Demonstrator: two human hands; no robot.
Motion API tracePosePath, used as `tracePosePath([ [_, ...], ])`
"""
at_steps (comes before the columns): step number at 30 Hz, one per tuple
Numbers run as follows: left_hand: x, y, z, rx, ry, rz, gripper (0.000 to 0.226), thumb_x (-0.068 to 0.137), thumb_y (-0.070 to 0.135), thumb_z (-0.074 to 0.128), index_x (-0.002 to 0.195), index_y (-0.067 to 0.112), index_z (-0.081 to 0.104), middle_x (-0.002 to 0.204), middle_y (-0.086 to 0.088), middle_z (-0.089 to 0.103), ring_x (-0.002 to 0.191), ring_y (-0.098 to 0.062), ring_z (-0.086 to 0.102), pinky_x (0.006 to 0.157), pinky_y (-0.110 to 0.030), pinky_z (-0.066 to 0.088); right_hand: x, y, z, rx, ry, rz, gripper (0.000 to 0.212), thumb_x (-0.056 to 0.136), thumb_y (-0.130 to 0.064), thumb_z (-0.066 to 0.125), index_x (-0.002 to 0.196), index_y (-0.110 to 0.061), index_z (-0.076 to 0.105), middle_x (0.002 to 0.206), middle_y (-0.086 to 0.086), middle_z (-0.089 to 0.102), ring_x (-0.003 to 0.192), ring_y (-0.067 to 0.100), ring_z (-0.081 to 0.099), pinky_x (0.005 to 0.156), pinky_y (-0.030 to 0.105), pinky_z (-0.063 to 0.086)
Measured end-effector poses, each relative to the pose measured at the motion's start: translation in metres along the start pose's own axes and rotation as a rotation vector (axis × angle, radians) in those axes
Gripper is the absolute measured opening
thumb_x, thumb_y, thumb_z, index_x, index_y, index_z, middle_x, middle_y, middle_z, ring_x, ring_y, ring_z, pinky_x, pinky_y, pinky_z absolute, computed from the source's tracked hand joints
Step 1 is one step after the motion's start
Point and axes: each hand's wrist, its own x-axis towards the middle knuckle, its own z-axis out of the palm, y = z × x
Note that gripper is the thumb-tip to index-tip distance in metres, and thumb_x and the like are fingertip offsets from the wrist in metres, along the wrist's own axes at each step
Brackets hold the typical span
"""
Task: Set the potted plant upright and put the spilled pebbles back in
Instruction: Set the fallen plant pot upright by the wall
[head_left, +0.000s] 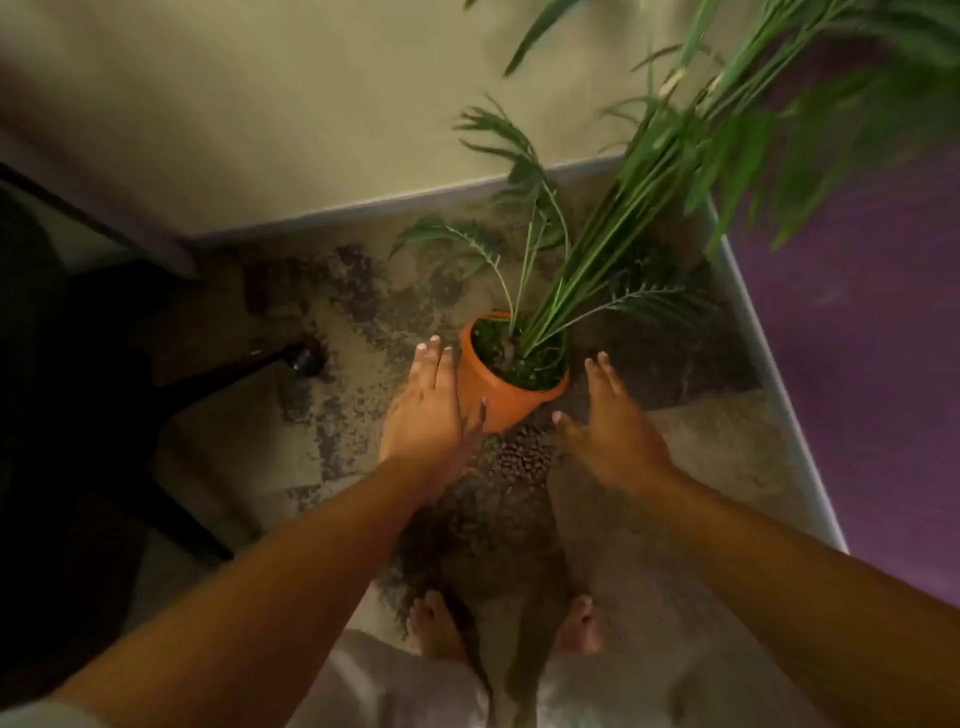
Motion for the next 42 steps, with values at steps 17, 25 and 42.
tracePosePath([
  [17,0.141,-0.047,0.122,-0.601,0.007,-0.296,0.052,0.088,0.038,0.061,0.128,0.006,0.057,0.121,-0.015,0.065,0.116,-0.034,0.060,0.101,-0.039,0.047,0.173,0.078,0.105,0.334,0.156,0.261,0.045,0.097,-0.039,0.052,0.131,-0.009,0.056,0.130,0.015,0.061,0.113,0.035,0.061,0.091,0.044,0.056],
  [25,0.134,-0.035,0.122,-0.833,-0.042,-0.448,0.029,0.088,0.037,0.064,0.099,0.010,0.062,0.090,-0.011,0.066,0.077,-0.029,0.066,0.067,-0.053,0.061,0.165,0.075,0.110,0.811,-0.017,0.449,0.034,0.101,-0.022,0.049,0.134,-0.011,0.053,0.127,0.014,0.061,0.098,0.027,0.066,0.065,0.034,0.058],
  [42,0.145,-0.044,0.124,-0.889,-0.105,-0.499,0.027,0.084,0.024,0.072,0.102,0.007,0.061,0.087,-0.007,0.060,0.062,-0.024,0.064,0.054,-0.040,0.061,0.172,0.076,0.119,1.058,-0.094,0.564,0.032,0.100,-0.011,0.049,0.132,-0.006,0.053,0.129,0.016,0.060,0.112,0.033,0.064,0.047,0.033,0.061],
])
